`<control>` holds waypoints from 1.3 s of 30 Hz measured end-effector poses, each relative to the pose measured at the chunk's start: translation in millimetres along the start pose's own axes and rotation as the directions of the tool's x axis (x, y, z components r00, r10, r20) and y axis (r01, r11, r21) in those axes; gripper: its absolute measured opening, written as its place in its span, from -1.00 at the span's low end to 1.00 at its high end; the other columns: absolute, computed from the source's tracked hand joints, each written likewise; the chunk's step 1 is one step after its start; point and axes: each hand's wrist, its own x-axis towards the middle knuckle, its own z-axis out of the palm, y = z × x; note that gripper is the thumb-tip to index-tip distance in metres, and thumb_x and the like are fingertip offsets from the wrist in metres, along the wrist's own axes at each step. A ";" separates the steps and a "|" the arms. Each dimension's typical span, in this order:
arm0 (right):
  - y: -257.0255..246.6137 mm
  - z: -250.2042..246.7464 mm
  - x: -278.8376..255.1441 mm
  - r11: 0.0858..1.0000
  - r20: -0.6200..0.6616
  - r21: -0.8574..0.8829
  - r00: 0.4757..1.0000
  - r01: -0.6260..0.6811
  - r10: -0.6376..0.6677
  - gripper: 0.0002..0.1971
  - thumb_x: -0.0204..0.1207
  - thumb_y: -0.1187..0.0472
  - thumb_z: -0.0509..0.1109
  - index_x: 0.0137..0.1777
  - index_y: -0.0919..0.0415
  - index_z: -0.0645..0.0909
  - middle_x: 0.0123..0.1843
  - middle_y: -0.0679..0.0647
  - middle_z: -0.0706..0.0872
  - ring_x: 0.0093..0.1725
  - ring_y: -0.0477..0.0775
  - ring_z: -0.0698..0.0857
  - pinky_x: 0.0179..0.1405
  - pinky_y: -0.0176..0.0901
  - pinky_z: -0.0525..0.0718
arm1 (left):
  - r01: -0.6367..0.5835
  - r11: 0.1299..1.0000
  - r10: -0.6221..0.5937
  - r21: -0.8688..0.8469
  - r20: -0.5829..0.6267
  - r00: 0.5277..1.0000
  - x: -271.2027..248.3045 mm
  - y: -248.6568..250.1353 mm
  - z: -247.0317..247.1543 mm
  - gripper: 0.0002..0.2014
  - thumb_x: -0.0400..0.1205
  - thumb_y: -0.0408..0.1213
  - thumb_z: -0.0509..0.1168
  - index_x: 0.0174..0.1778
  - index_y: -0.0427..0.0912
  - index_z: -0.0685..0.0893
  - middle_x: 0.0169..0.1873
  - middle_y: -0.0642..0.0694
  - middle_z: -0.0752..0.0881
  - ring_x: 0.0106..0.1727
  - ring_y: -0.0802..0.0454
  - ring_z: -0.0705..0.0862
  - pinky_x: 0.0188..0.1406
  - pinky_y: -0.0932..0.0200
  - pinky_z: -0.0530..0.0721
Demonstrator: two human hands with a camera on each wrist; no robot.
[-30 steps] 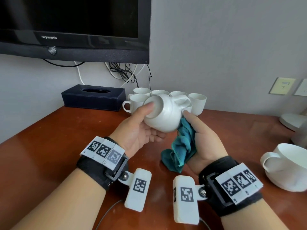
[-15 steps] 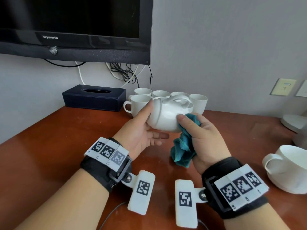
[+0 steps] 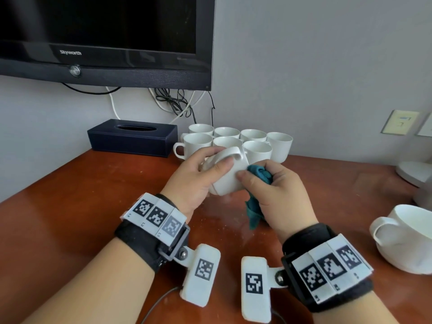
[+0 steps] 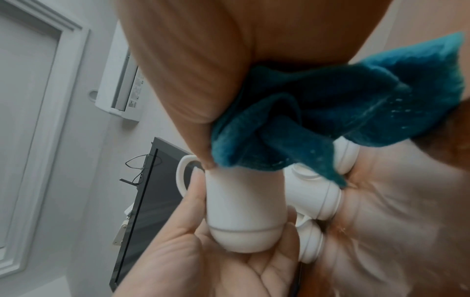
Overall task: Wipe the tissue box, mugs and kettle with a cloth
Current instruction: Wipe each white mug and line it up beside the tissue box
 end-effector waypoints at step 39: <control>58.5 -79.3 30.0 0.967 -0.510 0.111 0.821 -0.230 0.254 -0.76 0.66 0.10 0.42 0.26 -0.21 0.72 0.13 -0.14 0.80 0.16 0.02 0.79 0.26 0.22 0.79 | 0.349 0.937 -0.348 -0.030 0.035 0.937 71.5 -27.2 113.2 -0.80 0.77 -0.40 0.37 -0.19 -0.31 0.62 0.01 -0.33 0.69 -0.09 -0.15 0.75 -0.24 0.24 0.85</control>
